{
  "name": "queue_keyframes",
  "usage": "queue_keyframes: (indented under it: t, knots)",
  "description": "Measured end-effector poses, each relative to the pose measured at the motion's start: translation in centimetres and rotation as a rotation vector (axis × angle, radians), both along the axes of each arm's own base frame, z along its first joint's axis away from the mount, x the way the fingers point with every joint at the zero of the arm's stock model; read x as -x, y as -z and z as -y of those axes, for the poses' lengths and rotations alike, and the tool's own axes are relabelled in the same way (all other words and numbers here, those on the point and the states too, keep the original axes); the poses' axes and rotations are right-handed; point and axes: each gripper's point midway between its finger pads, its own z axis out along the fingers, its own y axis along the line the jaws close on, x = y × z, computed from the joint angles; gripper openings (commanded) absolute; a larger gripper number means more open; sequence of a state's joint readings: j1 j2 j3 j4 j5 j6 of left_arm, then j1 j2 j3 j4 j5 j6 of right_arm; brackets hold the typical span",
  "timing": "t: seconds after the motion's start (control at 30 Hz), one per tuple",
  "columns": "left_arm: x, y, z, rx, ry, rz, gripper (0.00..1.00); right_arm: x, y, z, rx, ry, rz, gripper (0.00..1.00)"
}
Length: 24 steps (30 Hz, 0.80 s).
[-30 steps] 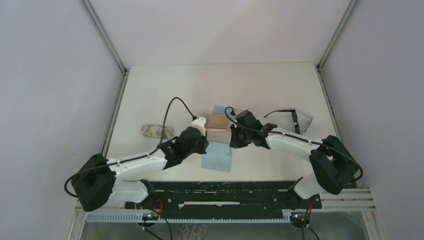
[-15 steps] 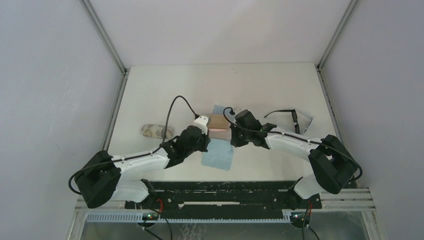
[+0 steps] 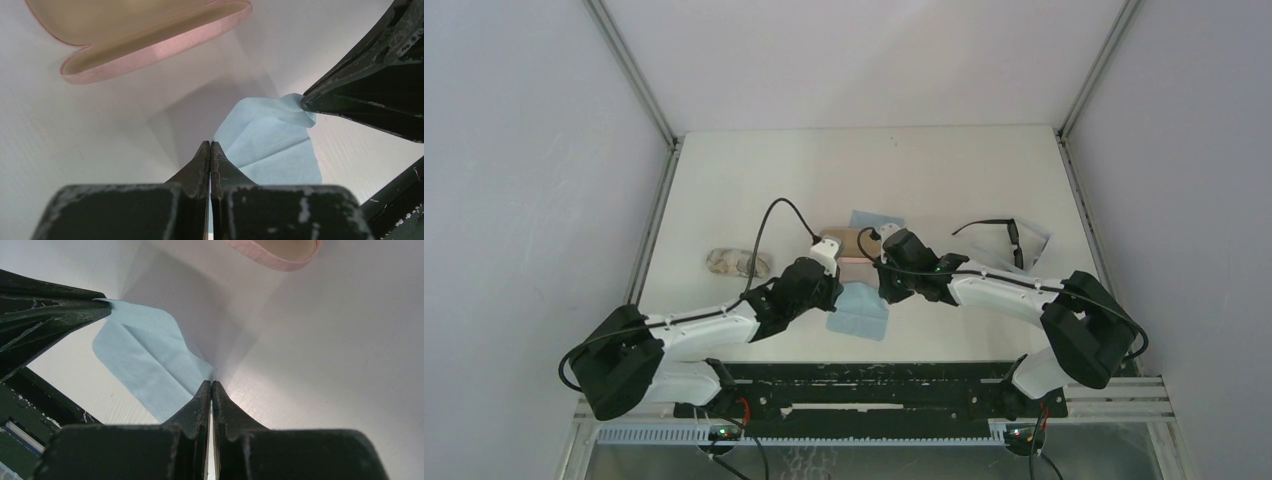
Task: Organize the sunglasses
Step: Fold the glasses cleaning cloth at the center of the board.
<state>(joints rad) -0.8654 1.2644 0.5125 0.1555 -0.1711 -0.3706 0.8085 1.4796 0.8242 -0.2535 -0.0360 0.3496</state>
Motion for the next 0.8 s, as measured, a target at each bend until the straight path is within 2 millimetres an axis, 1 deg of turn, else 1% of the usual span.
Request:
queue_keyframes:
  t: [0.23, 0.33, 0.5, 0.8]
  knots:
    - [0.7, 0.3, -0.7, -0.001, 0.01, 0.001, 0.0, 0.4, 0.1, 0.0, 0.019, -0.031, 0.004, 0.0]
    - [1.1, 0.6, -0.9, -0.006, 0.024, -0.002, 0.0, 0.8, -0.1, 0.0, 0.017, -0.061, 0.004, 0.0]
    - [1.4, 0.9, -1.1, -0.016, 0.037, -0.008, 0.0, 1.7, -0.8, -0.7, -0.016, -0.117, -0.003, 0.0]
    - [1.6, 1.3, -1.3, -0.024, 0.036, -0.014, 0.0, 3.3, -0.6, -1.5, -0.04, -0.181, -0.039, 0.0]
